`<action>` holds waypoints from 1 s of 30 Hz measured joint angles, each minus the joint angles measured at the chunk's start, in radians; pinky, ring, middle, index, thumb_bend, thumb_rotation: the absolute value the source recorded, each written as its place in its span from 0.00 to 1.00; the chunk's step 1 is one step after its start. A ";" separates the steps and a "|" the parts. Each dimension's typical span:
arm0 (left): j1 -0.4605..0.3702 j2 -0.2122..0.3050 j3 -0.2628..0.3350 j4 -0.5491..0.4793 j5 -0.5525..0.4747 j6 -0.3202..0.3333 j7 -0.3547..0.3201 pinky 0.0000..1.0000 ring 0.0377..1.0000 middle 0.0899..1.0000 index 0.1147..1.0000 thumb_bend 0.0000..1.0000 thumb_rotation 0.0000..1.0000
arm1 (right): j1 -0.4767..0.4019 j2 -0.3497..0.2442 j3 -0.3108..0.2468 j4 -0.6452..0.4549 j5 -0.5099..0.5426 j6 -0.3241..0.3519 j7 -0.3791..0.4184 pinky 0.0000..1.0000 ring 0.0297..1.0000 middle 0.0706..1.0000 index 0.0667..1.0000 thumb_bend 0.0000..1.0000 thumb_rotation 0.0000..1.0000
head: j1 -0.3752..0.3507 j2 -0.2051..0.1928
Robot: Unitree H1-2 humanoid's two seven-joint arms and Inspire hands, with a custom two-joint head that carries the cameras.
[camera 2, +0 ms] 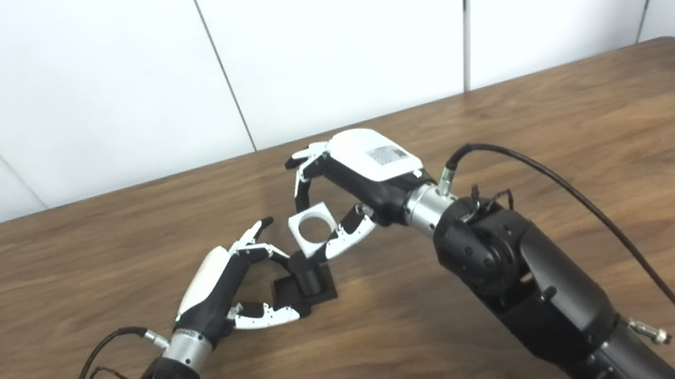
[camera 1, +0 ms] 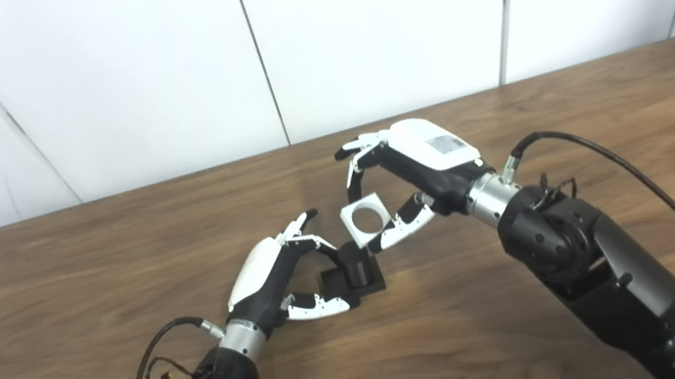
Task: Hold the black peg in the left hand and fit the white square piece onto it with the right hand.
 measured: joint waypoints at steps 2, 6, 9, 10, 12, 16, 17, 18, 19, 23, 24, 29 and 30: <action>0.000 -0.001 0.000 0.000 0.000 0.001 0.000 1.00 1.00 1.00 0.43 0.52 0.07 | 0.001 0.007 0.008 0.009 0.000 -0.001 0.000 0.91 0.89 0.83 0.45 0.52 0.15 | 0.002 0.000; -0.001 -0.004 0.000 0.000 0.003 0.004 0.000 1.00 1.00 1.00 0.43 0.52 0.07 | 0.001 0.018 0.022 0.040 -0.009 -0.005 0.000 0.89 0.88 0.83 0.45 0.52 0.15 | 0.009 0.002; -0.002 -0.004 0.000 0.000 0.006 0.004 0.000 1.00 1.00 1.00 0.43 0.52 0.07 | 0.001 0.019 0.030 0.050 -0.018 -0.005 0.000 0.89 0.88 0.83 0.45 0.52 0.15 | 0.011 0.002; -0.002 -0.004 0.000 0.000 0.007 0.004 0.000 1.00 1.00 1.00 0.43 0.52 0.08 | 0.001 0.019 0.031 0.051 -0.018 -0.005 0.000 0.89 0.88 0.83 0.45 0.52 0.15 | 0.011 0.002; -0.002 -0.005 0.000 0.000 0.007 0.006 0.000 1.00 1.00 1.00 0.43 0.52 0.07 | 0.001 0.020 0.034 0.056 -0.018 -0.006 0.000 0.89 0.88 0.84 0.45 0.52 0.15 | 0.011 0.002; -0.003 -0.006 0.000 0.000 0.007 0.007 -0.001 1.00 1.00 1.00 0.43 0.52 0.07 | 0.001 0.021 0.042 0.072 -0.018 -0.006 0.000 0.88 0.88 0.84 0.45 0.52 0.15 | 0.014 0.006; -0.003 -0.006 0.000 -0.001 0.007 0.007 -0.001 1.00 1.00 1.00 0.43 0.52 0.07 | 0.001 0.021 0.043 0.075 -0.018 -0.006 0.000 0.89 0.88 0.84 0.45 0.52 0.15 | 0.014 0.006; -0.003 -0.006 0.000 -0.001 0.007 0.007 -0.001 1.00 1.00 1.00 0.43 0.52 0.07 | 0.001 0.022 0.043 0.077 -0.018 -0.007 0.000 0.90 0.88 0.84 0.45 0.52 0.15 | 0.015 0.006; -0.003 -0.006 0.000 -0.002 0.007 0.009 -0.001 1.00 1.00 1.00 0.43 0.52 0.07 | 0.001 0.022 0.043 0.079 -0.017 -0.007 0.000 0.90 0.88 0.84 0.45 0.52 0.15 | 0.015 0.006; -0.003 -0.006 -0.001 -0.008 0.009 0.019 -0.004 1.00 1.00 1.00 0.43 0.52 0.07 | 0.000 0.022 0.043 0.094 -0.014 -0.015 -0.003 0.91 0.88 0.84 0.45 0.52 0.15 | 0.017 0.006; -0.002 -0.006 -0.001 -0.010 0.009 0.021 -0.005 1.00 1.00 1.00 0.43 0.52 0.07 | -0.001 0.023 0.043 0.100 -0.014 -0.022 -0.005 0.91 0.89 0.83 0.45 0.52 0.15 | 0.017 0.006; -0.001 -0.006 -0.001 -0.013 0.009 0.028 -0.005 1.00 1.00 1.00 0.43 0.52 0.07 | -0.009 0.028 0.042 0.129 -0.011 -0.046 -0.011 0.92 0.89 0.83 0.45 0.52 0.15 | 0.018 0.009; -0.001 -0.006 -0.001 -0.014 0.009 0.030 -0.005 1.00 1.00 1.00 0.43 0.52 0.07 | -0.010 0.030 0.042 0.137 -0.011 -0.048 -0.012 0.92 0.89 0.83 0.45 0.52 0.15 | 0.020 0.011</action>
